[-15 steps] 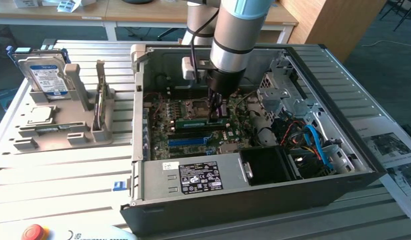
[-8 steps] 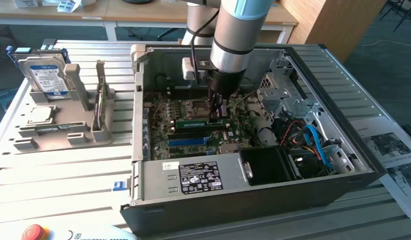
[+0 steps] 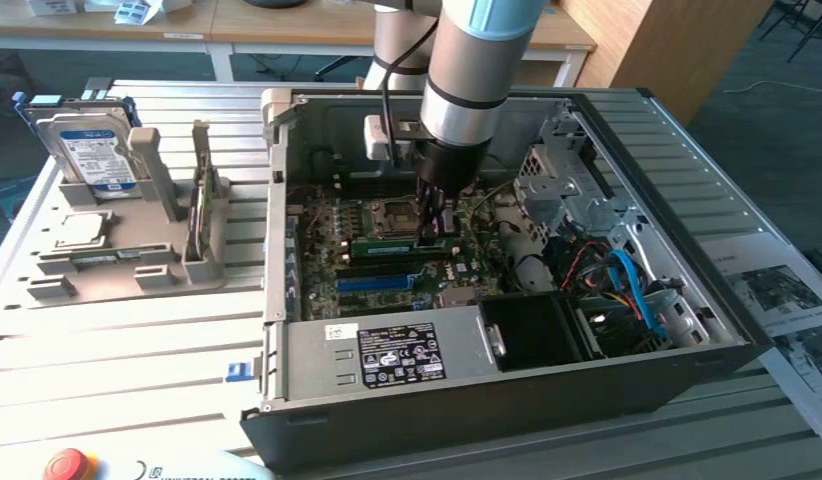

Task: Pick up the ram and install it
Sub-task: 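Insert the ram into the slot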

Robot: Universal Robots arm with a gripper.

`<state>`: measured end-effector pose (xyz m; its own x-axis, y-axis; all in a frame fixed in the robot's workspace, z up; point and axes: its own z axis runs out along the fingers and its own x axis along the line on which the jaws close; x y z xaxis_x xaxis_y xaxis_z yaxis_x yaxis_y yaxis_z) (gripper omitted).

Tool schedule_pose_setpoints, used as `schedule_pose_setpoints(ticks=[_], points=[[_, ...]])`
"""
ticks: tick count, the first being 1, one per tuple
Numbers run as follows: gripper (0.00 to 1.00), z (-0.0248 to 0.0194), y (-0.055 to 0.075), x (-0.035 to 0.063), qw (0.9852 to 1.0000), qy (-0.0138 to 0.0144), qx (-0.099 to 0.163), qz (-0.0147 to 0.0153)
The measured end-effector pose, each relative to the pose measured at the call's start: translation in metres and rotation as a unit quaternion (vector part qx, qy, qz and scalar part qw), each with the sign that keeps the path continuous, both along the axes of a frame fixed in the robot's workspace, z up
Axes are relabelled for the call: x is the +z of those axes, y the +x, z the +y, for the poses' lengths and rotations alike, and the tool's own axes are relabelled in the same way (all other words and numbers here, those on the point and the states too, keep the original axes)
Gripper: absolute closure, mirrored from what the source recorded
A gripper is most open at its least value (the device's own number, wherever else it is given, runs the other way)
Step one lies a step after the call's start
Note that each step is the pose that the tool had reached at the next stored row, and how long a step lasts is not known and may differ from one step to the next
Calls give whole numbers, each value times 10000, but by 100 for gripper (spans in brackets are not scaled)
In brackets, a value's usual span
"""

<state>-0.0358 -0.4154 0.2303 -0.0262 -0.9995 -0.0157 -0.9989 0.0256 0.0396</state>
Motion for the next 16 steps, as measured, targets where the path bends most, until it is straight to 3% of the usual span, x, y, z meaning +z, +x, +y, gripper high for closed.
schedule_pose_setpoints(ticks=[16], points=[[88,-2,2,43,10000,0,15,12]])
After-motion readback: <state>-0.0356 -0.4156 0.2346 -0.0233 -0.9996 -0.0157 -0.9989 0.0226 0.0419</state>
